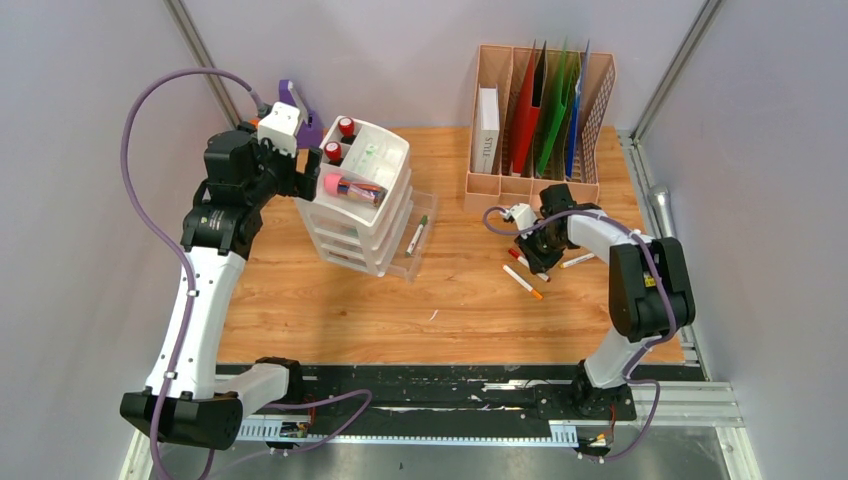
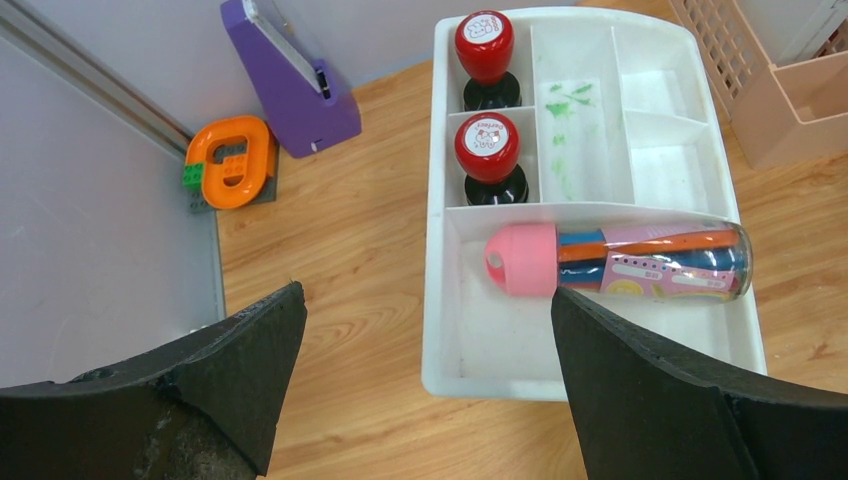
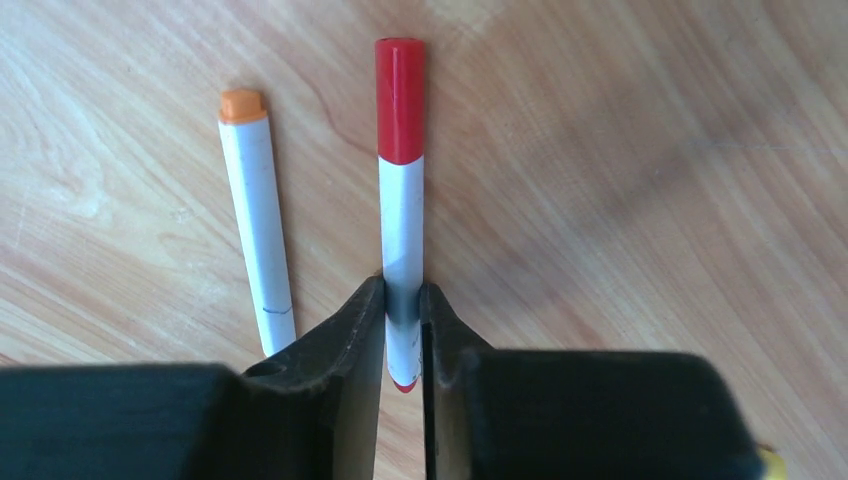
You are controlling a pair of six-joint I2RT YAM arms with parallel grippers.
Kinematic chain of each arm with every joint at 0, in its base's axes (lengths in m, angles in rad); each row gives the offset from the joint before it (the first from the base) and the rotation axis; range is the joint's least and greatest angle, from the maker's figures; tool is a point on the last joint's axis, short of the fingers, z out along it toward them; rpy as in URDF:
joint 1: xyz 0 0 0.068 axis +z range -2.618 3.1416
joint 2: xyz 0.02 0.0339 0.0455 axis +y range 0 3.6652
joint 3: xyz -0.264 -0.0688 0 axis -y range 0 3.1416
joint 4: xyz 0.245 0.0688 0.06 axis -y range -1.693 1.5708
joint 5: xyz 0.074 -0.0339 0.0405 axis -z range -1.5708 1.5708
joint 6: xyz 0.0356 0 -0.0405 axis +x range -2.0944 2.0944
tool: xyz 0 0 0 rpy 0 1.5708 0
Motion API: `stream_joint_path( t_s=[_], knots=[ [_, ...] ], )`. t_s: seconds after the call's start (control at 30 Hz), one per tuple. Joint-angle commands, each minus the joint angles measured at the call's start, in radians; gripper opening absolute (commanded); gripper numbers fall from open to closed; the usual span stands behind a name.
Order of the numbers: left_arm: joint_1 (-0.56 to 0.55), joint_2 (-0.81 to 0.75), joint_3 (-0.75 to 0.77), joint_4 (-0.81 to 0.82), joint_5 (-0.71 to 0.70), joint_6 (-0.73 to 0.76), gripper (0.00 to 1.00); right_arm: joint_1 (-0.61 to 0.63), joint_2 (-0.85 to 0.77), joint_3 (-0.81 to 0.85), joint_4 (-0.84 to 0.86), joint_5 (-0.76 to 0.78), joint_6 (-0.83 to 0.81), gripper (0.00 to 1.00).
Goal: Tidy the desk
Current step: Pick up the stationery from the center of the board.
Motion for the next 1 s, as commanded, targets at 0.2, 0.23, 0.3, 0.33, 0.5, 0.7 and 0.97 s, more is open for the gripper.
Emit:
stream_joint_path(
  t_s=[0.2, 0.23, 0.3, 0.33, 0.5, 0.7, 0.97],
  knots=[
    [0.005, -0.023, -0.004, -0.002, 0.008, -0.002, 1.0, 0.001, 0.081, 0.2, -0.039, -0.114, 0.138, 0.0],
    [0.005, -0.024, -0.003, -0.004, 0.005, 0.001, 1.0, 0.004, 0.08, 0.232, -0.059, -0.135, 0.156, 0.0],
    [0.005, -0.025, -0.001, -0.006, 0.0, 0.004, 1.0, 0.013, 0.075, 0.289, -0.096, -0.181, 0.202, 0.0],
    [0.005, -0.024, 0.002, -0.006, -0.001, 0.005, 1.0, 0.02, 0.073, 0.317, -0.116, -0.21, 0.226, 0.0],
    [0.005, -0.017, 0.007, -0.008, -0.006, 0.004, 1.0, 0.06, 0.07, 0.413, -0.139, -0.399, 0.398, 0.0],
    [0.004, 0.008, 0.015, 0.003, -0.027, 0.003, 1.0, 0.103, 0.116, 0.485, -0.003, -0.657, 0.65, 0.0],
    [0.005, 0.023, 0.019, 0.034, -0.065, -0.005, 1.0, 0.185, 0.202, 0.472, 0.35, -0.753, 1.088, 0.02]
  ],
)
